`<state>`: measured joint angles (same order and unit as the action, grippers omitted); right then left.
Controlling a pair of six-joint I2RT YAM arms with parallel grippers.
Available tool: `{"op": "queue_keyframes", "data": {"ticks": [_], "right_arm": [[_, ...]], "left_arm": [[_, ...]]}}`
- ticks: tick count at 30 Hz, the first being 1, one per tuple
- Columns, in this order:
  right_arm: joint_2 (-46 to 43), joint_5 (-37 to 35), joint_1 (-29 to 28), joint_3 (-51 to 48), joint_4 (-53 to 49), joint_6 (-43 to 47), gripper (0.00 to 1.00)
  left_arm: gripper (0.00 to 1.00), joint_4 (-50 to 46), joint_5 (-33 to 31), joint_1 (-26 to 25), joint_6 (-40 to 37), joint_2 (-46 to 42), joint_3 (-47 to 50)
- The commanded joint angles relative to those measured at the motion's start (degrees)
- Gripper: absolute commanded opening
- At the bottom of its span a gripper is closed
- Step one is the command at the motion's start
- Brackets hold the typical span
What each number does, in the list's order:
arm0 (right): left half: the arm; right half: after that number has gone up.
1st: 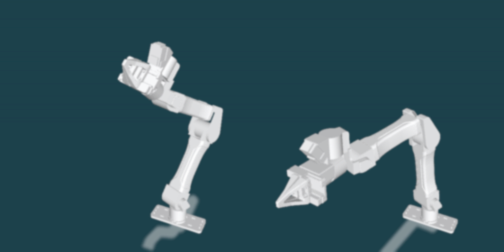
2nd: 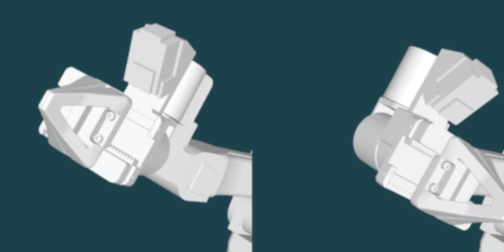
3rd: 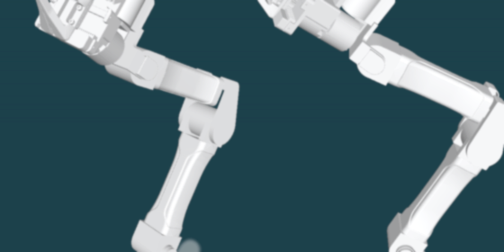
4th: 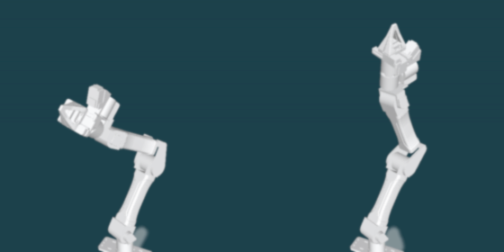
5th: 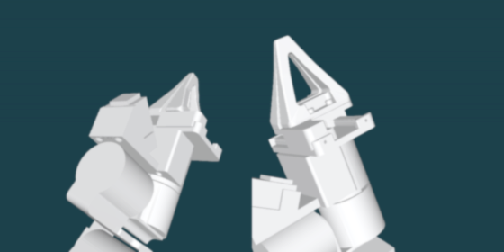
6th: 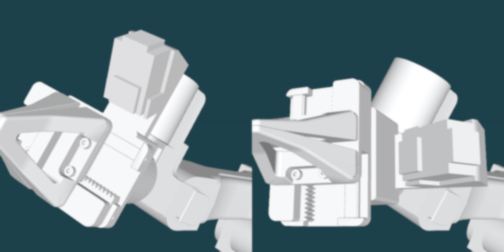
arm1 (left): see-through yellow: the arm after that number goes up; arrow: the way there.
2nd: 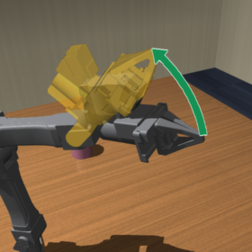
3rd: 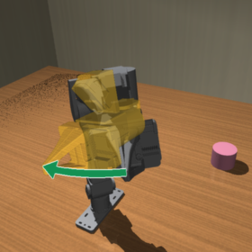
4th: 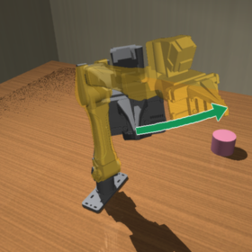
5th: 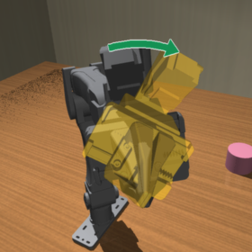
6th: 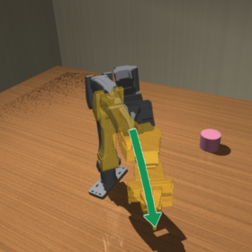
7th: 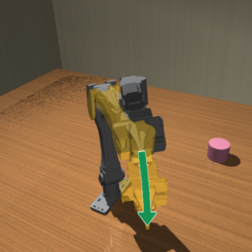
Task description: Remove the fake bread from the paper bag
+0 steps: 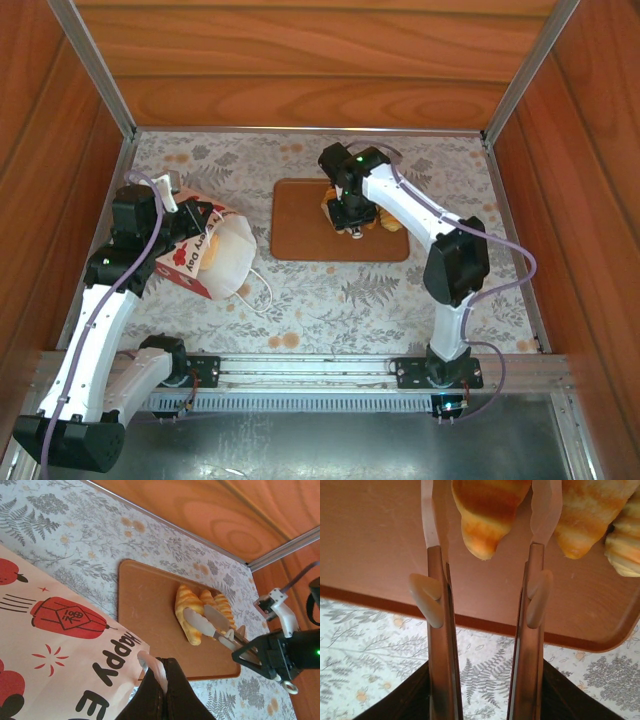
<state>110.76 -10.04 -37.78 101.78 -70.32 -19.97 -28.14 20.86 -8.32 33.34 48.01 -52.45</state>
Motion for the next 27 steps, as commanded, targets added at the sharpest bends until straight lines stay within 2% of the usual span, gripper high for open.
{"op": "queue_keyframes", "data": {"ticks": [1,5,9,27], "right_arm": [[0.75,-2.14,0.5,2.7,-3.15,-1.58,0.48],[0.75,-2.74,0.64,3.06,-3.09,-1.54,0.55],[0.0,-2.39,0.69,2.86,-1.76,0.6,0.57],[2.73,-3.59,1.64,3.02,-0.39,1.68,0.52]], "left_arm": [[0.0,1.6,0.57,-0.25,0.67,-0.81,-0.87],[0.0,1.6,0.58,-0.23,0.85,-1.07,-0.8],[0.0,1.6,0.55,-0.25,0.85,-0.82,-0.77],[0.0,1.68,0.76,-0.23,1.22,-0.46,-0.93]]}}
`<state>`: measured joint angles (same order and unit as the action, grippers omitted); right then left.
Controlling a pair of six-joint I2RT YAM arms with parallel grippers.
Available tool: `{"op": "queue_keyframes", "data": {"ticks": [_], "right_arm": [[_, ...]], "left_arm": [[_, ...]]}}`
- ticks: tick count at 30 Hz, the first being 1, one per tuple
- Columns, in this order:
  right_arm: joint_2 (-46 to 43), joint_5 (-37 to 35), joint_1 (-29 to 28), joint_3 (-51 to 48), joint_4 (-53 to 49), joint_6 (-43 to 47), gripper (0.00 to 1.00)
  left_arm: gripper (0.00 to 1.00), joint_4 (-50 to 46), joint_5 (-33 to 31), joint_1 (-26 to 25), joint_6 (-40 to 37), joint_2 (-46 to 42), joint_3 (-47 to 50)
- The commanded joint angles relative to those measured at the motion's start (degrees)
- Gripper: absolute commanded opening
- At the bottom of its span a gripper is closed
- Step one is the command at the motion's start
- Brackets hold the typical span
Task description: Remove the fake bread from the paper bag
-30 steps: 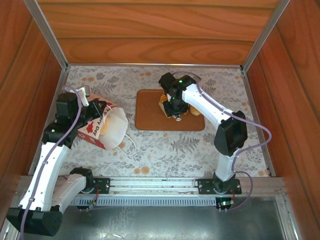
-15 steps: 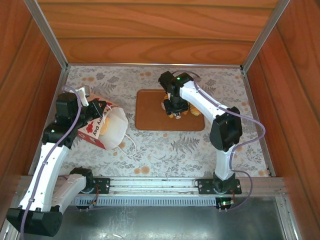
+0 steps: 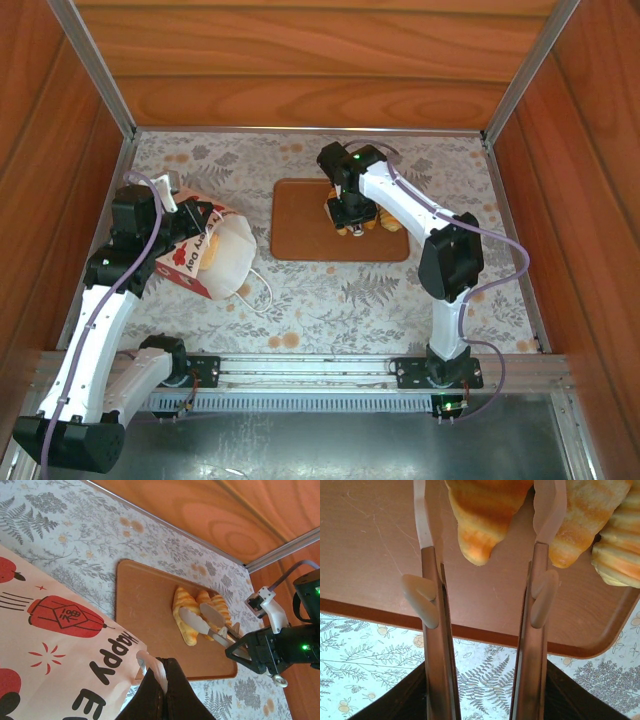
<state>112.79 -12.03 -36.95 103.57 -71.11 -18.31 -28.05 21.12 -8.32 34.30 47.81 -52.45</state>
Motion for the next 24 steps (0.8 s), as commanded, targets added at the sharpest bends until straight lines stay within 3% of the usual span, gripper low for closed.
{"op": "queue_keyframes", "data": {"ticks": [1,10,17,24], "right_arm": [[0.84,-1.59,0.86,1.25,0.37,0.02,0.52],[1.8,-3.57,1.4,2.25,0.66,-0.6,0.51],[0.98,-0.74,1.47,1.65,1.03,-0.66,0.54],[-5.92,0.73,1.29,-1.29,4.05,0.65,0.56]], "left_arm": [[0.0,1.6,0.5,-0.29,0.35,-0.22,-0.94],[0.0,1.66,0.67,-0.22,0.5,-0.18,-1.08],[0.0,1.69,1.01,-0.28,0.64,0.51,-1.43],[0.0,1.6,0.21,-0.29,-0.39,-0.25,-1.77]]}}
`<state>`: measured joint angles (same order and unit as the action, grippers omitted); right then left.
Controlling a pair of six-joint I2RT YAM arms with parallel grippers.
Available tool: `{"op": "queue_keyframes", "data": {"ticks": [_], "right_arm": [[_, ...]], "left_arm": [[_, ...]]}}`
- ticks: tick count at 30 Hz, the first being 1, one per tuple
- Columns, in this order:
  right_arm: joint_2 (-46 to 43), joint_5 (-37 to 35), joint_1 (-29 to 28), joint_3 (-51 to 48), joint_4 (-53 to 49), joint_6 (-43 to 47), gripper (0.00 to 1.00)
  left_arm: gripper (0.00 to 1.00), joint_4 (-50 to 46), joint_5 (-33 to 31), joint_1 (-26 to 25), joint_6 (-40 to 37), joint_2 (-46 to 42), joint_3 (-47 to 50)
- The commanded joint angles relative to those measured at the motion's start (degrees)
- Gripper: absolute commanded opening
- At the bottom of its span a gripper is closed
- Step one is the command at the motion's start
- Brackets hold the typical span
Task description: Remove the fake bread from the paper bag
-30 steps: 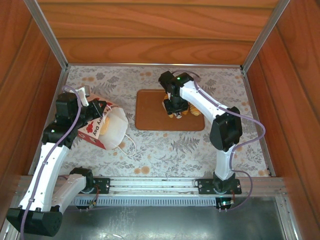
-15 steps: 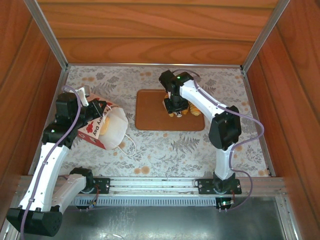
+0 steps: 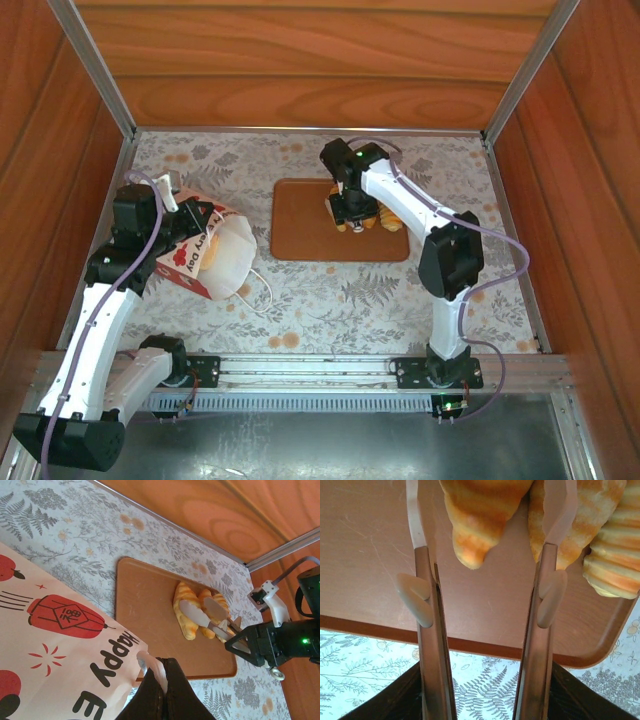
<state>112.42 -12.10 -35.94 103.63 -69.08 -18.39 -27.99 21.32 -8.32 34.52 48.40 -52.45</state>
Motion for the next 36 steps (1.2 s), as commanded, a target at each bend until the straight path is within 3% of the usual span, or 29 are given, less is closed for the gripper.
{"op": "queue_keyframes", "data": {"ticks": [1,14,17,21,26,36], "right_arm": [[-7.11,1.38,0.18,-2.53,3.31,1.04,0.56],[-33.66,23.48,-0.47,-30.81,32.33,2.22,0.51],[-41.07,31.26,-1.68,-40.21,42.88,1.43,0.48],[-47.33,34.66,-4.95,-48.58,51.86,0.81,0.46],[-46.33,33.47,-13.11,-48.23,49.15,7.63,0.47],[-33.17,25.15,-27.17,-40.55,46.14,17.66,0.46]], "left_arm": [[0.0,1.49,-0.49,-0.28,-0.97,-1.42,-1.66],[0.0,-1.47,-6.7,-0.17,-5.22,-5.54,-2.02],[0.0,-1.98,-9.02,-0.19,-5.65,-6.68,-1.49],[0.0,-1.98,-11.77,-0.16,-4.64,-7.79,-1.02],[0.0,-1.98,-12.88,-0.21,-4.55,-7.81,-1.61],[0.0,-1.99,-15.1,-0.15,-4.39,-9.38,-1.34]]}}
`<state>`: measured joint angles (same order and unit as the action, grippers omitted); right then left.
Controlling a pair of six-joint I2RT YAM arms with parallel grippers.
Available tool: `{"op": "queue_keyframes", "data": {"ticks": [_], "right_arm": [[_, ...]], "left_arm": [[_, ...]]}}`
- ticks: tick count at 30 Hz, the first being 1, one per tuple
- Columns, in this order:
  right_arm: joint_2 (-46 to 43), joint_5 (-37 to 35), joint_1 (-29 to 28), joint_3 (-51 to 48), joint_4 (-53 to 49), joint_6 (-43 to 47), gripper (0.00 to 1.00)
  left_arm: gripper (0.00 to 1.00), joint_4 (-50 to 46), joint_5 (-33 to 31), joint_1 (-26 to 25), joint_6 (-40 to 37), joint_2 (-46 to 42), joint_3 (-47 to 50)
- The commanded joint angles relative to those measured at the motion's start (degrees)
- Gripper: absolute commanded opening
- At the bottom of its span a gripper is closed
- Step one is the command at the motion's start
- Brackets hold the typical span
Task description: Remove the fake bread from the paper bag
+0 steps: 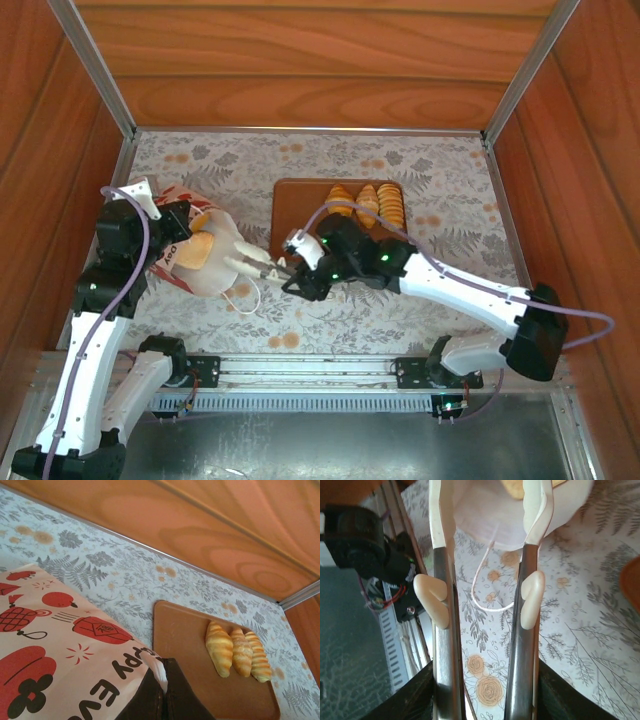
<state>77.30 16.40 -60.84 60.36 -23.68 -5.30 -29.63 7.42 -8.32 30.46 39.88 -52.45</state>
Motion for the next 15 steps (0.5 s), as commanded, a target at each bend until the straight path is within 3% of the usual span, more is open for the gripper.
{"op": "queue_keyframes", "data": {"ticks": [1,11,15], "right_arm": [[3.25,-4.41,-3.17,3.44,0.74,5.05,0.46],[17.4,-24.73,-9.58,15.81,-6.86,13.07,0.47],[22.14,-29.41,-10.7,18.39,-7.9,16.41,0.47]], "left_arm": [[0.0,-0.34,-0.86,-0.2,-0.22,-0.81,-1.18],[0.0,-0.39,5.4,-0.22,0.73,1.07,-0.68],[0.0,-0.34,5.85,-0.26,1.05,1.19,-0.37]]}}
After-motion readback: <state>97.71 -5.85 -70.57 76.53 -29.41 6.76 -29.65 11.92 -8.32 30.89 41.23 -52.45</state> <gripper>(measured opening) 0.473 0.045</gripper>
